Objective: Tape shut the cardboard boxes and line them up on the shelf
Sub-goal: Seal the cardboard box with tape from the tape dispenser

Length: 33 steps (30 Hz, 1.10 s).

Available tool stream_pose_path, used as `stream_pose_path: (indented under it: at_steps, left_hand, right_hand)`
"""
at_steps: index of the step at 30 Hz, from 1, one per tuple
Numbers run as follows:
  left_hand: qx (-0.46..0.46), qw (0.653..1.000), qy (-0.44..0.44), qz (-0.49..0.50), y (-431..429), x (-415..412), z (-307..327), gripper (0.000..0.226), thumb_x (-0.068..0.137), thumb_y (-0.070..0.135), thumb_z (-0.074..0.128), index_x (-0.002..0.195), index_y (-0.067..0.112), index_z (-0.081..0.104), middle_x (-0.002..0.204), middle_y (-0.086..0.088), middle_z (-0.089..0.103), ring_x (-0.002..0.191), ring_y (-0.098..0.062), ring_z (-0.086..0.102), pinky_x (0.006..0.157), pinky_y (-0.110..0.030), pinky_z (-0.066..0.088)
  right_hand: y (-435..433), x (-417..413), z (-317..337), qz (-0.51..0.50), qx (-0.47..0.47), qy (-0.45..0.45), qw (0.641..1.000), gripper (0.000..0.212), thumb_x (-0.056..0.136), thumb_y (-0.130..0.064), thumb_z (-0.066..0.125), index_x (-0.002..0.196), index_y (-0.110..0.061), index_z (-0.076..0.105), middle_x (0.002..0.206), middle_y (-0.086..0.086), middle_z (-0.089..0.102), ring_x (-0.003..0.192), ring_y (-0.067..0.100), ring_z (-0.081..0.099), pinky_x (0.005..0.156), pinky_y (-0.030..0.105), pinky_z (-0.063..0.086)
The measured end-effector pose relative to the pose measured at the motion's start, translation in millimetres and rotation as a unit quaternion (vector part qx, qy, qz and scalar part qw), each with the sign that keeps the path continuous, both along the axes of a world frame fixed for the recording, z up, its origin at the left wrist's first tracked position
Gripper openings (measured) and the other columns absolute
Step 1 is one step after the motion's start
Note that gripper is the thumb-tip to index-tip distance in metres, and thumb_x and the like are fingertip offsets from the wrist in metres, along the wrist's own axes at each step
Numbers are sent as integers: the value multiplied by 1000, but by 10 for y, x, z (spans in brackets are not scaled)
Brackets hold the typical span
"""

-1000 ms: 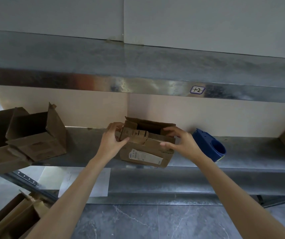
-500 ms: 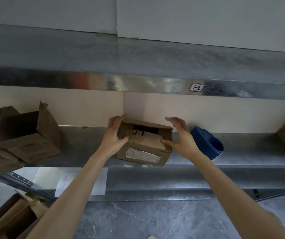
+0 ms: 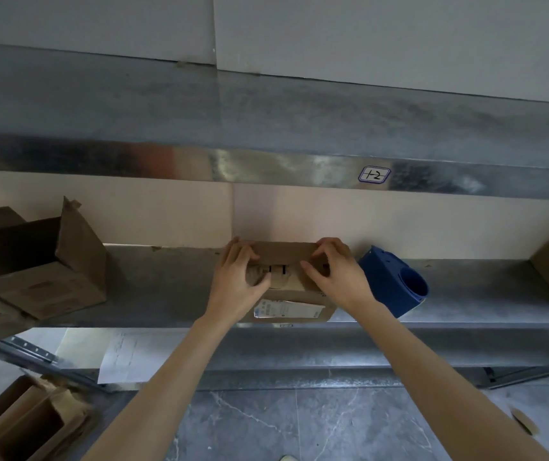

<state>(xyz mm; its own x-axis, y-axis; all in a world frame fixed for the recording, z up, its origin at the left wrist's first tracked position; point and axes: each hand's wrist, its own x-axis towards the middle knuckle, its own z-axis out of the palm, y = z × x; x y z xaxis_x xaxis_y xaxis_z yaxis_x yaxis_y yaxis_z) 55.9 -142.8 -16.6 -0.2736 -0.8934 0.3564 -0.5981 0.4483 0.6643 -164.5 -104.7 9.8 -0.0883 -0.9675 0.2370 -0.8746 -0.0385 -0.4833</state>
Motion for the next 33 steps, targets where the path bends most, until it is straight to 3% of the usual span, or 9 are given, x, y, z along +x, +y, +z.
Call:
stream_pose_path:
  at_steps: [2, 4, 6, 10, 15, 19, 21, 27, 33]
  left_hand:
    - [18, 1000, 18, -5, 33, -107, -17, 36, 82, 34, 76, 105, 15, 55, 132, -1, 54, 143, -19, 32, 113, -33, 32]
    - [21, 999, 31, -16, 54, -172, -30, 38, 84, 36, 74, 111, 16, 55, 134, -1, 53, 142, -16, 33, 110, -32, 36]
    - [5, 999, 24, -25, 52, -189, -44, 39, 84, 34, 74, 115, 15, 58, 133, 1, 54, 140, -18, 36, 110, -34, 40]
    - [-4, 1000, 12, -28, 31, -172, -57, 40, 85, 33, 74, 117, 14, 62, 134, 3, 54, 140, -17, 37, 109, -34, 41]
    - [-11, 1000, 14, -25, 42, -163, -57, 39, 84, 32, 75, 116, 13, 63, 134, 2, 55, 141, -16, 37, 110, -29, 38]
    - [-19, 1000, 16, -18, 57, -151, -54, 39, 83, 34, 75, 116, 16, 64, 132, 6, 55, 139, -12, 38, 107, -21, 36]
    - [-22, 1000, 15, -14, 60, -154, -56, 39, 83, 34, 76, 116, 17, 64, 131, 7, 55, 138, -10, 38, 107, -18, 33]
    - [-22, 999, 24, -6, 48, -164, -83, 38, 81, 31, 78, 114, 17, 65, 129, 8, 57, 136, -8, 40, 108, -10, 28]
    - [-16, 999, 40, 2, 45, -169, -106, 40, 79, 29, 80, 115, 21, 65, 130, 12, 56, 136, -8, 41, 108, -26, 37]
  right_hand:
    - [1, 81, -51, -5, -25, 18, 1000, 30, 89, -39, 65, 99, -14, 52, 120, 0, 53, 108, 17, 51, 68, 33, 53]
    - [10, 67, -90, 20, -42, 34, 998, 31, 93, -35, 61, 113, -12, 55, 135, 4, 51, 125, 26, 47, 92, 41, 49]
    - [19, 6, -99, 70, -13, 55, 996, 42, 99, -45, 45, 134, -21, 50, 147, 1, 44, 140, 26, 35, 114, 50, 29]
    - [4, -49, -83, 99, 53, 104, 988, 57, 96, -59, 22, 145, -37, 40, 158, -8, 28, 149, 19, 16, 122, 47, 6]
    - [17, -42, -66, 105, 45, 90, 989, 47, 101, -50, 32, 145, -36, 43, 158, -9, 28, 149, 17, 14, 122, 44, 6]
    - [62, -191, -33, 39, 3, -113, 993, 43, 102, -47, 32, 139, -33, 49, 150, -12, 38, 142, 8, 28, 109, 33, 32]
    - [95, -385, -61, -44, -49, -141, 988, 36, 103, -42, 35, 133, -30, 51, 141, -9, 46, 130, 10, 43, 98, 30, 42]
    - [185, -1022, -306, -194, 53, 35, 979, 47, 94, -30, 57, 138, -17, 45, 125, 19, 52, 109, 39, 52, 78, 44, 51]
    - [255, -1377, -554, -198, 229, 89, 949, 74, 93, -42, 57, 153, -33, 14, 114, 16, 60, 96, 34, 61, 74, 42, 55]
